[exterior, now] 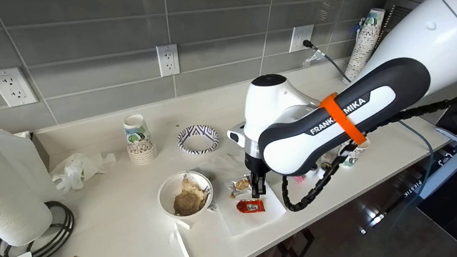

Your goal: Press down the sachet

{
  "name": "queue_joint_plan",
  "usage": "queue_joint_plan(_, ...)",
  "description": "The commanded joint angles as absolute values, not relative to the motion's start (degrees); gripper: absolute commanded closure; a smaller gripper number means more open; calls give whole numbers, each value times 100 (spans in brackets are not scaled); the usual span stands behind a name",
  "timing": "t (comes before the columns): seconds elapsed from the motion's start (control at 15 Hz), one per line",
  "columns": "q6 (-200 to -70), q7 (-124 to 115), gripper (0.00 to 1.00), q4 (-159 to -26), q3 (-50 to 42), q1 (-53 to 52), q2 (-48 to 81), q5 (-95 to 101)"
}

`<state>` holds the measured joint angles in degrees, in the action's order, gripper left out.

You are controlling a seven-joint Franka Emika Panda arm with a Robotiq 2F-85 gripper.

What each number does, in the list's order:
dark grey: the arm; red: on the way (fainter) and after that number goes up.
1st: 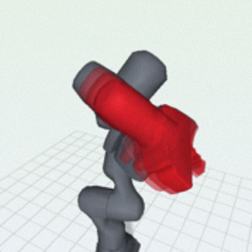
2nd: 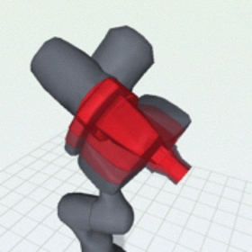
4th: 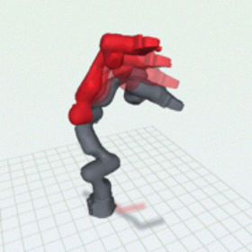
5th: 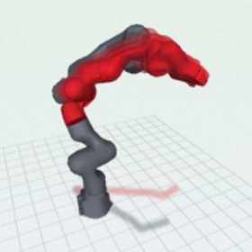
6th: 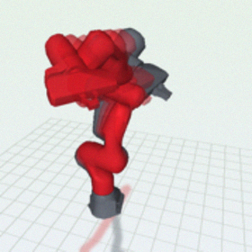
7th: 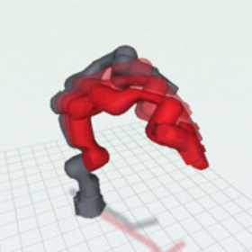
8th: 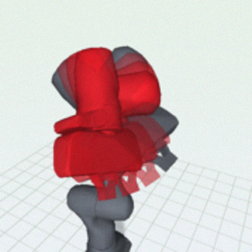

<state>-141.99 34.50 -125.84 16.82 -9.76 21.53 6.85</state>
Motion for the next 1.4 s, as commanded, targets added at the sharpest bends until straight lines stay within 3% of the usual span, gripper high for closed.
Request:
queue_joint_plan(0.0,-14019,2863,100,-12617,1736,-985,1944,321)
queue_joint_plan(1.33,-13237,790,100,-12238,1884,-1390,1488,-609)
